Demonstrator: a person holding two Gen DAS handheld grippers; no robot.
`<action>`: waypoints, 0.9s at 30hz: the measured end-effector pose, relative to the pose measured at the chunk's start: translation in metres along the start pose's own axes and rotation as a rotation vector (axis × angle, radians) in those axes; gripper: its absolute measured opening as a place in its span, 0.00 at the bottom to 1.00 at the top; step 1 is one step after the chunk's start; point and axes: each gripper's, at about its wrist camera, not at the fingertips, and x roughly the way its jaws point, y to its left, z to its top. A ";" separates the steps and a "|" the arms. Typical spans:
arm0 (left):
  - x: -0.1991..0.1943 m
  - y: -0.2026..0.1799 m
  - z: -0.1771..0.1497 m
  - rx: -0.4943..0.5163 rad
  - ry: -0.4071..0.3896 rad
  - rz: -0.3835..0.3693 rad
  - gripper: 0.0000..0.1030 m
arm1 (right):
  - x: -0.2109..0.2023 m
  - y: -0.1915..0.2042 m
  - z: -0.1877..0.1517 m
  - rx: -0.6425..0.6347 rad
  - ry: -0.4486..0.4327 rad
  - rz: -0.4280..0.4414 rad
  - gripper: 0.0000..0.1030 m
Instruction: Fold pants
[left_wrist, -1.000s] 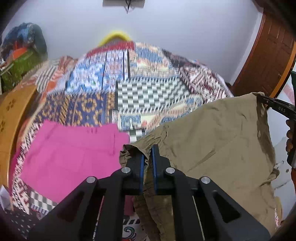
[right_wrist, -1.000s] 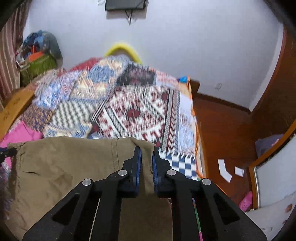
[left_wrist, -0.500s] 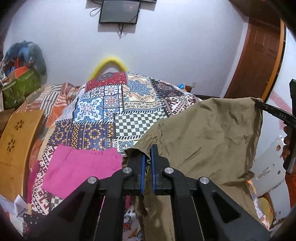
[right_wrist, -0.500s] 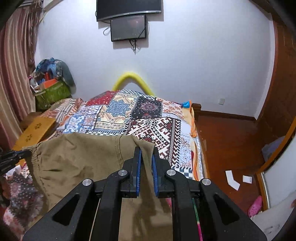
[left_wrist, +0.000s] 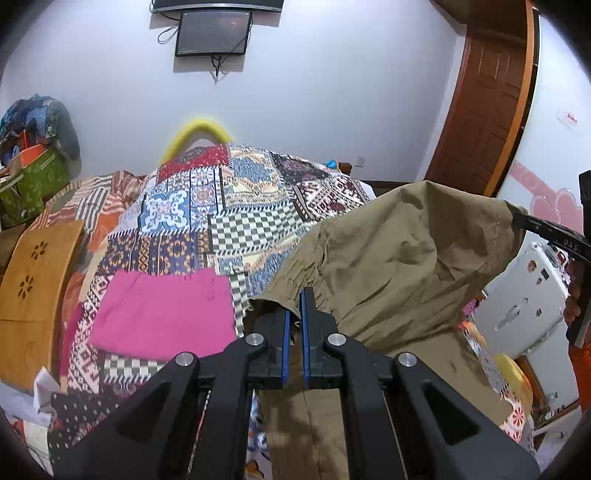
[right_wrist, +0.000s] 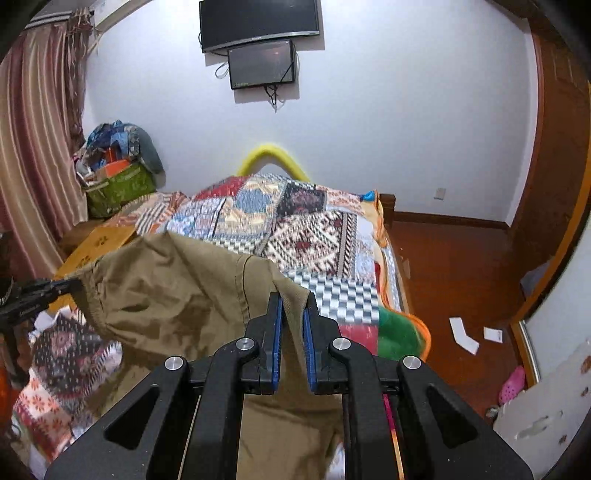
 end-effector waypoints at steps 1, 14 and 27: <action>-0.002 -0.001 -0.004 -0.003 0.005 -0.003 0.04 | -0.002 0.000 -0.005 0.005 0.009 0.003 0.09; -0.024 -0.016 -0.068 0.019 0.082 -0.012 0.04 | -0.029 0.007 -0.076 0.076 0.118 0.009 0.09; -0.026 -0.018 -0.136 0.002 0.175 -0.008 0.05 | -0.034 0.015 -0.164 0.086 0.277 -0.022 0.09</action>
